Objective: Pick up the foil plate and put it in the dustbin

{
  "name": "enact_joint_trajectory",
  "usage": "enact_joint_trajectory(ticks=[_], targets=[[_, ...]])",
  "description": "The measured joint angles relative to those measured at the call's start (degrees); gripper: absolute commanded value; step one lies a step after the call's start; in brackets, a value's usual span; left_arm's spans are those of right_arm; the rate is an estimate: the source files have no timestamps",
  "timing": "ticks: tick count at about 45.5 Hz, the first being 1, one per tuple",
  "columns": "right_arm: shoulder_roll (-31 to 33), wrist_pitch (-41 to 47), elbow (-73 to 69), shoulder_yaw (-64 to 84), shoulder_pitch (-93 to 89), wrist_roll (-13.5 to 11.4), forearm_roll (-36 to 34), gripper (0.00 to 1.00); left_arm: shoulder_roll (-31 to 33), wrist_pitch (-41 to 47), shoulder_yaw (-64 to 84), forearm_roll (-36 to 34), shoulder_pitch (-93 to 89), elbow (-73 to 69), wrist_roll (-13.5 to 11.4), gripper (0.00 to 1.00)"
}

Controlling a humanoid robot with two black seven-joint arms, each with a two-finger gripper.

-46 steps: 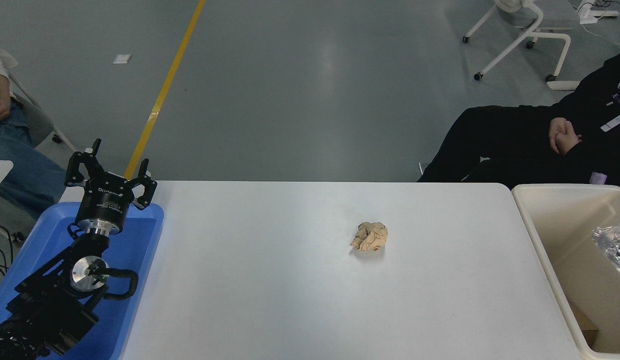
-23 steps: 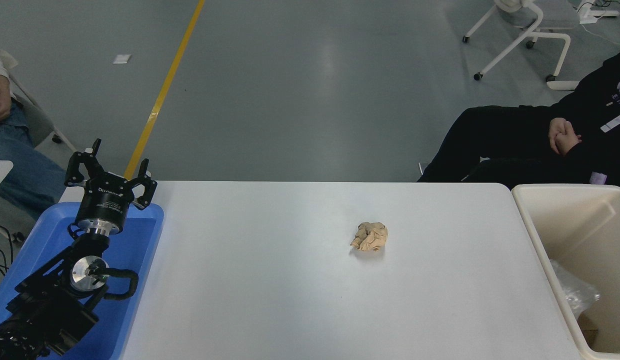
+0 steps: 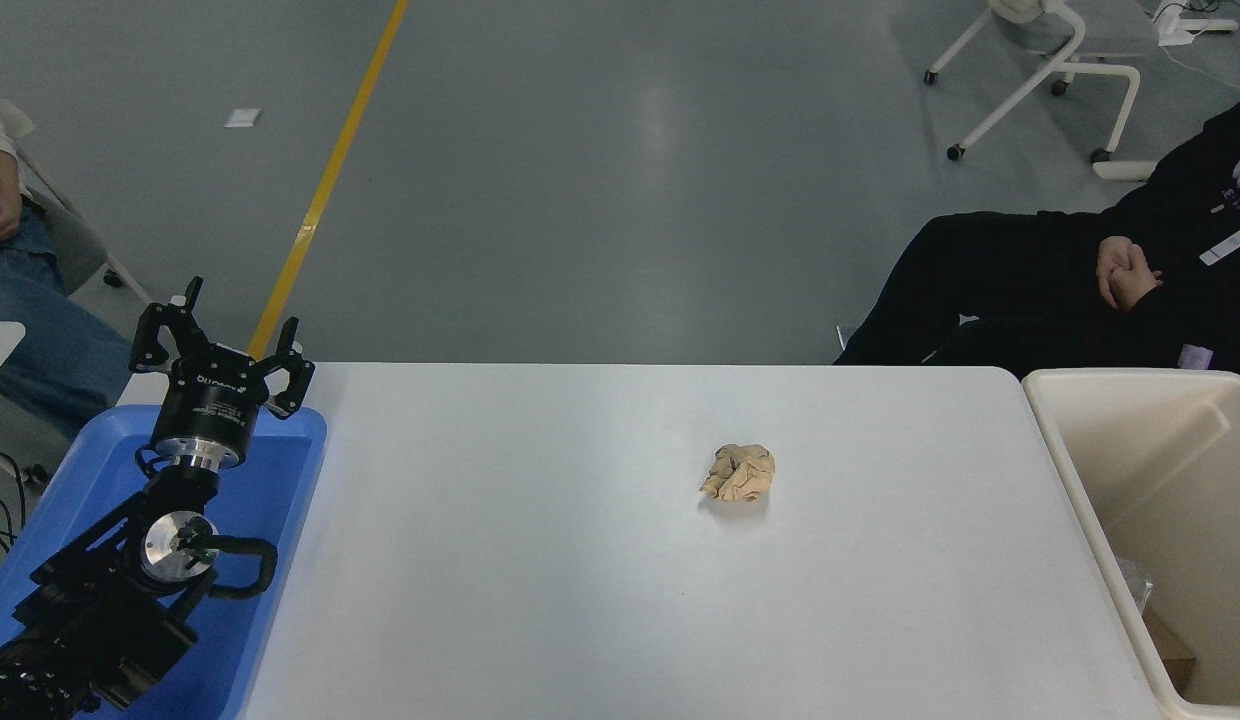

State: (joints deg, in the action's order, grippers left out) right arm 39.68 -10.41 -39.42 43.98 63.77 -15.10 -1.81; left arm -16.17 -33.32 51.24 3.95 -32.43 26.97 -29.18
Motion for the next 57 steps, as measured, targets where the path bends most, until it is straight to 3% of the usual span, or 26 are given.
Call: enact_joint_trajectory(ticks=[14,36,57], targets=[[-1.4,9.0,-23.3,18.8,27.5,-0.2,0.6,1.00,0.0,-0.1,0.0,0.0,0.0,0.0,0.1,0.99],[-16.7,47.5,-32.3,28.4,57.9,0.0,0.3,1.00,0.0,-0.1,0.0,0.0,0.0,0.0,0.1,0.99],[-24.3,54.5,-33.4,25.6,71.6,0.3,-1.0,1.00,0.0,-0.1,0.0,0.0,0.0,0.0,0.1,0.99]])
